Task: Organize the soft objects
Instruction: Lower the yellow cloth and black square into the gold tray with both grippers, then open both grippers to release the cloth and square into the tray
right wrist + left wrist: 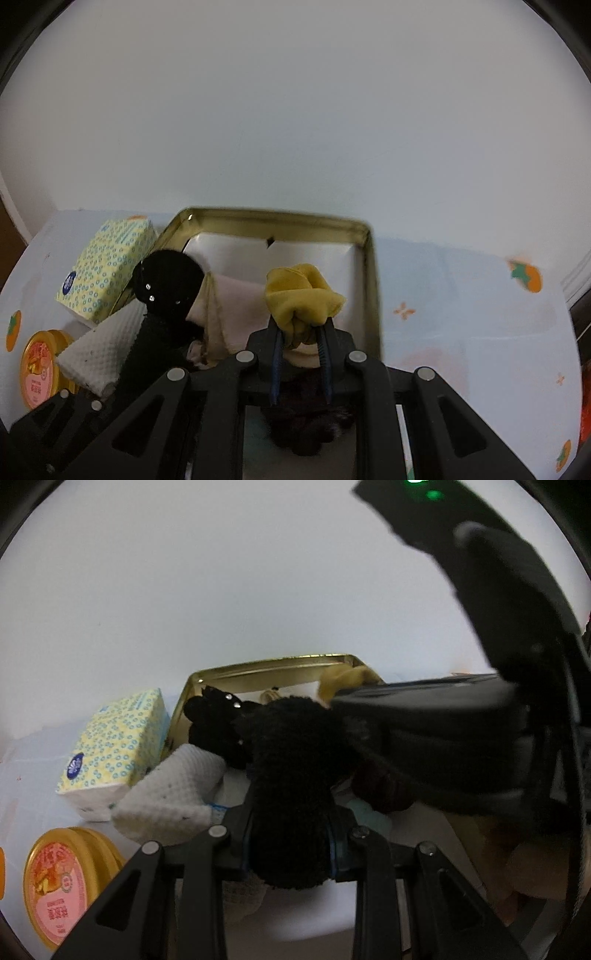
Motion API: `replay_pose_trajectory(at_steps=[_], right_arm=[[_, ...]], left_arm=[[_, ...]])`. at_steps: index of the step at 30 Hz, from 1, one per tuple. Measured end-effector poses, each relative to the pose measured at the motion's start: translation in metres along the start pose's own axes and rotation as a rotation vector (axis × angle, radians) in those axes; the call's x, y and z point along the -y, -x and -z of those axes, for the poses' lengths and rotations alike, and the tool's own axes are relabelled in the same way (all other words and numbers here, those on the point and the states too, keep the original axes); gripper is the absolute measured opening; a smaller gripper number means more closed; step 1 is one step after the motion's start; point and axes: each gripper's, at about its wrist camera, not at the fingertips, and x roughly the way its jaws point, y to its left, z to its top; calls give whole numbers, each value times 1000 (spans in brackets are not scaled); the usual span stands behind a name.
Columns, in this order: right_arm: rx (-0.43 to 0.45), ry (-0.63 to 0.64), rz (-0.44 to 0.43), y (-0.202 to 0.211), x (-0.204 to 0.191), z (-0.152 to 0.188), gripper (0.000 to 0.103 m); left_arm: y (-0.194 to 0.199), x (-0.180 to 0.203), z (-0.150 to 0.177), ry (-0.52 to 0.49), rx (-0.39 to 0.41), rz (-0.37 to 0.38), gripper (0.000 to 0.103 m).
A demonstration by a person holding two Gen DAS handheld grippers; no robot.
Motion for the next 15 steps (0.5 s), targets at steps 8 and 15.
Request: replay_pose_trajectory(at_steps=[8,15], right_arm=[[-14,-32,-91,8,5,1,64],[138,-58,-92,54,14,20,74]], left_arm=[[6,3,-1,-23,9,16,73],[33,0,10,-17,106,36,100]])
